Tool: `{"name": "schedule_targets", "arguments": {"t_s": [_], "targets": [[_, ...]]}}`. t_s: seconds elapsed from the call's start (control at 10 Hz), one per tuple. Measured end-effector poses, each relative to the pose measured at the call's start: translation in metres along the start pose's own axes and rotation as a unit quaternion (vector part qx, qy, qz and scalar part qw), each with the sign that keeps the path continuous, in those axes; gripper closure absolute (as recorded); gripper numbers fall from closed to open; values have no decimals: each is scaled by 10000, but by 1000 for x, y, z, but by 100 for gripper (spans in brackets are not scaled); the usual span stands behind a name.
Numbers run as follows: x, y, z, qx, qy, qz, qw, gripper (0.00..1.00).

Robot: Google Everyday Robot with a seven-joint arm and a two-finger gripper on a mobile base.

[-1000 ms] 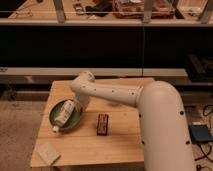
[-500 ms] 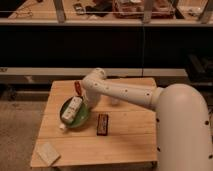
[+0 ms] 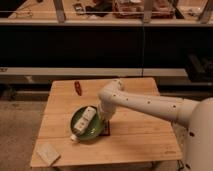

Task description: Drag the ceramic bowl in a circle

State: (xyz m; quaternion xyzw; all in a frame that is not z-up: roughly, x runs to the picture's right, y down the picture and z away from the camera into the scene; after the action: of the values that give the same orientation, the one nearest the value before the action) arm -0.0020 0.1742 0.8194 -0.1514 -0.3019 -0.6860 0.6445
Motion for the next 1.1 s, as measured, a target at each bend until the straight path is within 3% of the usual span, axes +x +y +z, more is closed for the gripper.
{"name": "schedule_targets", "arguments": {"t_s": [0.3, 0.6, 0.8, 1.1], "targets": [[-32, -10, -6, 170, 34, -268, 9995, 83], [-56, -45, 24, 179, -297, -845, 9958, 83], [-52, -72, 41, 199, -480, -1066, 9929, 83], [-12, -105, 31, 236, -236, -1268, 9914, 83]]}}
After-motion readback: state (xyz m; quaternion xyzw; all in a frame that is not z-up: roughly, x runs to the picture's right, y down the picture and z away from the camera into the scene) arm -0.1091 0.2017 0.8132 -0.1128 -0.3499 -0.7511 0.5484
